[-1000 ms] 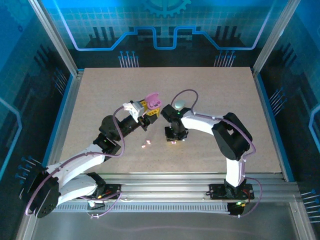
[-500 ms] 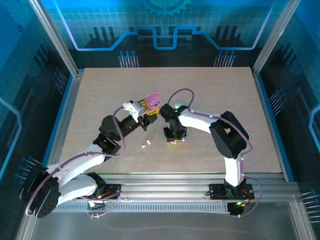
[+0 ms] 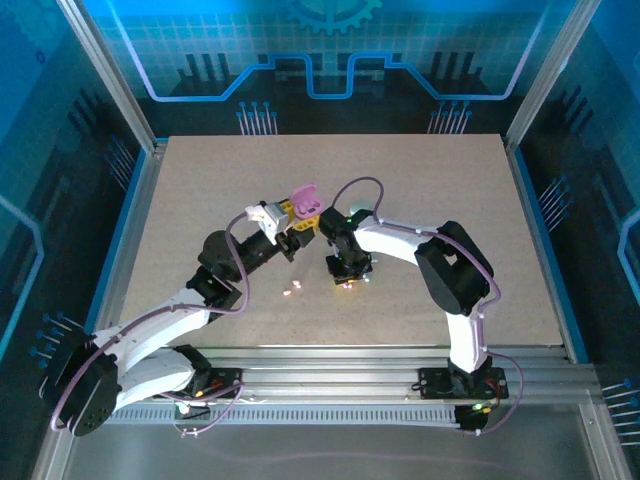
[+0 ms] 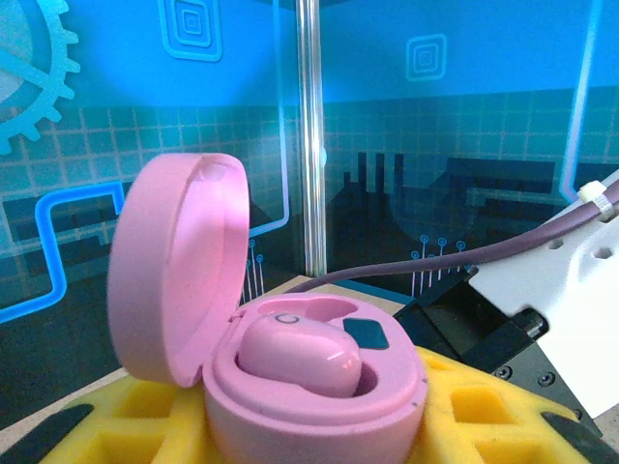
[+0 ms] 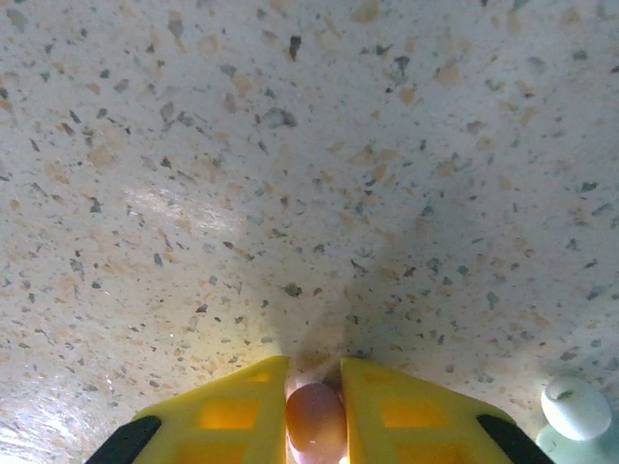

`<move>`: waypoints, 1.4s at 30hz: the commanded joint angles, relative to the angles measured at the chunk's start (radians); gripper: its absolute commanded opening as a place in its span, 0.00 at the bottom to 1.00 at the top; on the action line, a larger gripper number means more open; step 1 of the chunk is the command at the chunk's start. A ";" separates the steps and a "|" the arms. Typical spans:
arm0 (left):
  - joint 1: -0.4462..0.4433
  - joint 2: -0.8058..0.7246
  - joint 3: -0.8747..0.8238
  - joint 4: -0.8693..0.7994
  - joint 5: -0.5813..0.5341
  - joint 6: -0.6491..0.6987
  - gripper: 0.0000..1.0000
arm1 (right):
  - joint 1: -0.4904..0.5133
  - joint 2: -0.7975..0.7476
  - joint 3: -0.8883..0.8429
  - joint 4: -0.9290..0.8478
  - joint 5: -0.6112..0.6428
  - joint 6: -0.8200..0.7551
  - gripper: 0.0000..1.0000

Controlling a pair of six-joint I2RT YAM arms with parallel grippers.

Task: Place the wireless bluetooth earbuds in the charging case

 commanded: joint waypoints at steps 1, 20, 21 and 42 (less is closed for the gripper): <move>-0.003 -0.013 0.001 0.014 -0.007 -0.008 0.33 | 0.008 -0.013 0.005 -0.035 -0.012 -0.009 0.20; -0.003 -0.004 -0.001 0.013 -0.011 -0.010 0.33 | -0.113 -0.190 -0.090 0.105 -0.297 0.038 0.21; -0.003 -0.004 -0.001 0.013 -0.011 -0.011 0.33 | -0.111 -0.188 -0.090 0.103 -0.269 0.038 0.22; -0.003 -0.026 -0.008 0.007 -0.019 -0.007 0.33 | -0.008 0.036 0.044 -0.040 -0.046 -0.009 0.26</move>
